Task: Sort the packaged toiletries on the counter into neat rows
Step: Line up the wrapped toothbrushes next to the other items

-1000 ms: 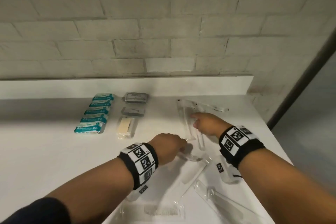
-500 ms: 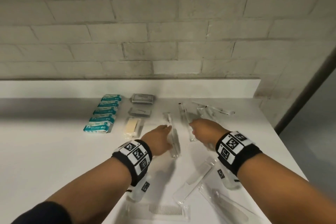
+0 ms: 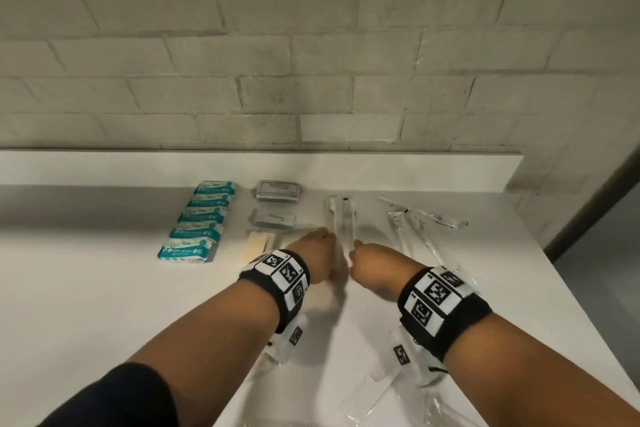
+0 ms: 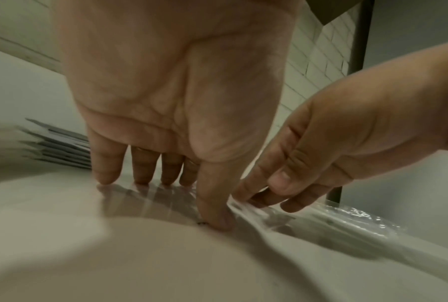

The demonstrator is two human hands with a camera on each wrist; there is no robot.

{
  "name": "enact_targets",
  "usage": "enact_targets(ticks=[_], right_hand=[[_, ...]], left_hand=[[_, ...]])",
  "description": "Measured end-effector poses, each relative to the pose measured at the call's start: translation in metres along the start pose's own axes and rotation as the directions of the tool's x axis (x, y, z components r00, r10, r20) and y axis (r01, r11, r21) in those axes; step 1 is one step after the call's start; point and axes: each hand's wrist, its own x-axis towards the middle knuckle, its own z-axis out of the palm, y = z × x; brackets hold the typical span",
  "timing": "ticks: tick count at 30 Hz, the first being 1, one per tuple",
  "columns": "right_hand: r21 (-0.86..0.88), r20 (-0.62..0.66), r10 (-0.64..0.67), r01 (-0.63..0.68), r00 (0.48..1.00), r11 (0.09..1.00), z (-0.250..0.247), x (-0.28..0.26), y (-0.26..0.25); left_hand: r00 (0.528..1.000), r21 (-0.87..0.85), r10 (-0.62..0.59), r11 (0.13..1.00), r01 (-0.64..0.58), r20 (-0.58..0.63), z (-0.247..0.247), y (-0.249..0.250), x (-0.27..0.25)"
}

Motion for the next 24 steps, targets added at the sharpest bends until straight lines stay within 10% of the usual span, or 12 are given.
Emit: enact_targets(ticks=[10, 14, 21, 24], right_hand=[[0.051, -0.084, -0.142, 0.146, 0.986, 0.988, -0.022, 0.017, 0.015], [-0.057, -0.26, 0.136, -0.156, 0.956, 0.986, -0.027, 0.001, 0.051], [0.099, -0.008, 0.376, -0.374, 0.926, 0.922, -0.016, -0.005, 0.07], [0.443, 0.065, 0.371, -0.36, 0.926, 0.821, -0.021, 0.005, 0.066]], left_hand=[[0.977, 0.063, 0.214, 0.975, -0.214, 0.008, -0.002, -0.018, 0.034], [0.97, 0.076, 0.23, 0.969, -0.236, 0.08, 0.002, -0.009, 0.029], [0.978, 0.13, 0.202, 0.97, -0.206, 0.047, 0.012, 0.006, 0.036], [0.978, 0.118, 0.207, 0.971, -0.207, 0.016, 0.013, 0.007, 0.036]])
